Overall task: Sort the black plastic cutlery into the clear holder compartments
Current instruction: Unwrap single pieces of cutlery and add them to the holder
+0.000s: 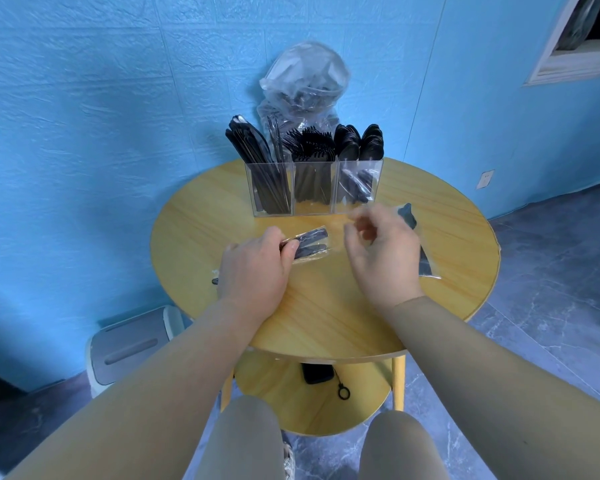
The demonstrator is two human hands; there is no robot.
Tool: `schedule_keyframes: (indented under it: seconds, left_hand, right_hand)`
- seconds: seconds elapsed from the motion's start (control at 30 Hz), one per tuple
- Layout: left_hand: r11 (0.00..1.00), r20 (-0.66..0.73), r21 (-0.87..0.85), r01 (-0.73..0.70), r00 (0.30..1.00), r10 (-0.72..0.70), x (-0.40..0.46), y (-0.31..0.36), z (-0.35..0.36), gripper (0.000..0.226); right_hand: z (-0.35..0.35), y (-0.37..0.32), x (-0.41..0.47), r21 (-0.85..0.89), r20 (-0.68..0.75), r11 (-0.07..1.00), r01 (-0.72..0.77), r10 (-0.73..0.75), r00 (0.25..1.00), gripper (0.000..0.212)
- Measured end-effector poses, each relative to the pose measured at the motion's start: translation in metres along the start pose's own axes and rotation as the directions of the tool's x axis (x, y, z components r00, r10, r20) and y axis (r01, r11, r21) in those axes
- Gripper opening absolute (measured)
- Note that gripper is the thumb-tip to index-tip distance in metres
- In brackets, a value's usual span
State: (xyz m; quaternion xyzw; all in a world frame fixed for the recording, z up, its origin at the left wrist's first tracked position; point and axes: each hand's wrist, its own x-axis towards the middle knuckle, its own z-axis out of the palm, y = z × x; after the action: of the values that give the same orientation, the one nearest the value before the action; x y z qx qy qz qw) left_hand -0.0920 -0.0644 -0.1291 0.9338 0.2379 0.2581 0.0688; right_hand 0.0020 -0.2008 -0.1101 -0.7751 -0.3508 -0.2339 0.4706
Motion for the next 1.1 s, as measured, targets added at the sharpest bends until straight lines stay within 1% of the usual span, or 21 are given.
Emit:
schedule_keyframes:
  seconds: [0.03, 0.07, 0.1, 0.13, 0.17, 0.2, 0.3, 0.33, 0.43, 0.5, 0.53, 0.57, 0.6, 0.67, 0.7, 0.73, 0.77, 0.87, 0.93, 1.0, 1.1]
  left_hand:
    - [1.0, -0.008, -0.014, 0.002, 1.0, -0.002, 0.0, 0.0, 0.0, 0.026]
    - [0.999, -0.021, -0.039, -0.004, 1.0, 0.003, -0.001, -0.001, 0.0, 0.026]
    - [0.997, -0.036, -0.072, -0.015, 0.999, 0.013, -0.001, -0.001, -0.001, 0.027]
    - [0.994, -0.044, -0.106, -0.023, 0.999, 0.019, -0.001, -0.001, -0.001, 0.028]
    - [0.991, -0.042, -0.129, -0.024, 0.999, 0.019, -0.002, -0.001, -0.003, 0.027]
    - [0.99, -0.036, -0.136, -0.024, 0.999, 0.019, -0.002, -0.001, -0.003, 0.025]
    - [0.992, -0.027, -0.119, -0.044, 0.999, 0.041, 0.0, -0.001, -0.006, 0.022]
    - [0.989, -0.019, -0.138, -0.046, 0.999, 0.044, 0.001, -0.001, -0.007, 0.021]
    - [0.97, 0.041, -0.24, -0.032, 0.998, 0.043, 0.005, 0.0, -0.012, 0.027]
    - [0.969, 0.0, -0.247, -0.023, 1.0, 0.024, 0.006, -0.004, -0.018, 0.034]
    - [0.973, -0.042, -0.229, 0.01, 0.999, -0.02, 0.007, -0.008, -0.02, 0.037]
    - [0.971, -0.065, -0.226, 0.074, 0.994, -0.091, 0.007, -0.013, -0.023, 0.039]
    - [0.955, -0.052, -0.251, 0.159, 0.983, -0.178, 0.008, -0.018, -0.026, 0.041]
    - [0.885, 0.054, -0.331, 0.327, 0.943, -0.329, 0.009, -0.03, -0.028, 0.044]
    - [0.86, 0.113, -0.343, 0.378, 0.925, -0.362, 0.01, -0.035, -0.028, 0.043]
    - [0.854, 0.147, -0.336, 0.396, 0.918, -0.368, 0.011, -0.039, -0.028, 0.04]
    - [0.856, 0.152, -0.332, 0.396, 0.918, -0.366, 0.012, -0.041, -0.028, 0.035]
    - [0.826, 0.109, -0.392, 0.406, 0.912, -0.396, 0.015, -0.043, -0.029, 0.019]
    - [0.791, 0.088, -0.447, 0.417, 0.901, -0.425, 0.016, -0.043, -0.03, 0.011]
    - [0.748, 0.072, -0.518, 0.414, 0.893, -0.444, 0.018, -0.043, -0.03, 0.015]
    - [0.624, 0.099, -0.655, 0.425, 0.868, -0.487, 0.02, -0.044, -0.029, 0.019]
  right_hand:
    - [0.0, -0.006, 0.001, 0.013, 0.076, 1.0, -0.011, 0.01, 0.997, 0.008]
    - [0.002, -0.009, 0.002, 0.015, 0.187, 0.996, -0.082, 0.078, 0.979, 0.016]
    - [0.003, -0.012, 0.004, 0.006, 0.299, 0.983, -0.183, 0.173, 0.938, 0.024]
    - [0.004, -0.012, 0.007, 0.002, 0.379, 0.959, -0.282, 0.26, 0.888, 0.028]
    - [0.005, -0.012, 0.009, 0.012, 0.426, 0.934, -0.357, 0.318, 0.847, 0.027]
    - [0.006, -0.012, 0.011, 0.035, 0.443, 0.911, -0.411, 0.354, 0.823, 0.023]
    - [0.008, -0.015, 0.015, 0.169, 0.445, 0.838, -0.519, 0.405, 0.798, 0.014]
    - [0.008, -0.016, 0.016, 0.207, 0.458, 0.815, -0.542, 0.408, 0.79, 0.012]
    - [0.01, -0.017, 0.017, 0.233, 0.495, 0.771, -0.592, 0.43, 0.755, 0.014]
    - [0.011, -0.015, 0.018, 0.262, 0.485, 0.74, -0.619, 0.454, 0.748, 0.016]
    - [0.012, -0.013, 0.019, 0.285, 0.472, 0.72, -0.633, 0.47, 0.746, 0.016]
    - [0.011, -0.012, 0.02, 0.31, 0.457, 0.696, -0.647, 0.488, 0.744, 0.016]
    - [0.011, -0.01, 0.021, 0.335, 0.443, 0.674, -0.659, 0.504, 0.741, 0.015]
    - [0.011, -0.007, 0.023, 0.378, 0.414, 0.636, -0.673, 0.534, 0.737, 0.014]
    - [0.011, -0.006, 0.024, 0.389, 0.399, 0.623, -0.679, 0.55, 0.734, 0.014]
    - [0.012, -0.004, 0.025, 0.392, 0.388, 0.614, -0.685, 0.565, 0.728, 0.013]
    - [0.013, -0.003, 0.026, 0.388, 0.383, 0.609, -0.692, 0.576, 0.722, 0.013]
    - [0.014, 0.0, 0.027, 0.372, 0.406, 0.587, -0.719, 0.594, 0.695, 0.013]
    - [0.015, 0.001, 0.03, 0.378, 0.426, 0.553, -0.743, 0.609, 0.67, 0.011]
    - [0.013, 0.001, 0.033, 0.431, 0.459, 0.47, -0.77, 0.62, 0.636, 0.007]
    - [0.006, -0.001, 0.037, 0.563, 0.548, 0.225, -0.795, 0.619, 0.563, 0.003]
